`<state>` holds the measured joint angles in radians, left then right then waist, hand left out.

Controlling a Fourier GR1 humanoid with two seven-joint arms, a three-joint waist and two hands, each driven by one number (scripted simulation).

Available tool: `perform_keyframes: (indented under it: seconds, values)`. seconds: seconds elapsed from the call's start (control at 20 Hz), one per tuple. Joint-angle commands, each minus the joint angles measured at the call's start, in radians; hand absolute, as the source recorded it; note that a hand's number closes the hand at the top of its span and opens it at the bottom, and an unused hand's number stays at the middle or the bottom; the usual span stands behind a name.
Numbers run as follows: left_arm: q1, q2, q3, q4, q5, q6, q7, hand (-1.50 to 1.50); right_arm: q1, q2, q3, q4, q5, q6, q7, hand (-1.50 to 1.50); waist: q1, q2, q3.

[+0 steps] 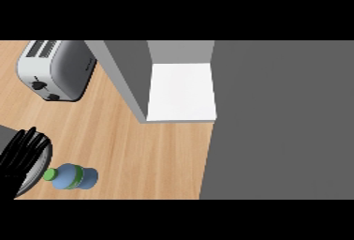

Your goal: Pick up the bottled water, place it into the cabinet and close the cabinet

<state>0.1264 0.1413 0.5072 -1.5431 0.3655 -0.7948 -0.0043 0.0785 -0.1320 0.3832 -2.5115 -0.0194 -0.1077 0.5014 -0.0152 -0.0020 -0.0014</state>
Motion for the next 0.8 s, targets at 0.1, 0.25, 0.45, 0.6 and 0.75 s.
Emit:
perform_keyframes:
  seconds: [0.1,0.25,0.45,0.6,0.75]
  values:
    - [0.002,-0.043,-0.026,0.127,-0.198,-0.012,-0.207,-1.50,0.055,-0.019,0.077,-0.173,0.098,-0.018,0.068,-1.50,0.005,-0.001,0.000]
    - [-0.041,-0.015,-0.014,0.277,-0.278,-0.001,-0.328,-1.50,-0.003,-0.037,-0.023,-0.160,0.009,-0.015,0.066,-1.50,0.002,0.002,0.000]
    - [-0.073,0.022,-0.021,0.379,-0.330,0.024,-0.402,-1.50,-0.010,-0.057,-0.044,-0.217,-0.012,-0.021,0.115,-1.50,0.001,0.001,0.000]
    - [-0.087,0.042,-0.039,0.459,-0.373,0.045,-0.502,-1.50,-0.016,-0.032,0.020,-0.177,0.049,-0.039,0.114,-1.50,0.007,0.001,0.000]
    - [-0.164,0.050,-0.067,0.643,-0.443,0.107,-0.593,-1.50,-0.024,-0.046,0.044,-0.165,0.047,-0.030,0.113,-1.50,-0.002,0.002,-0.001]
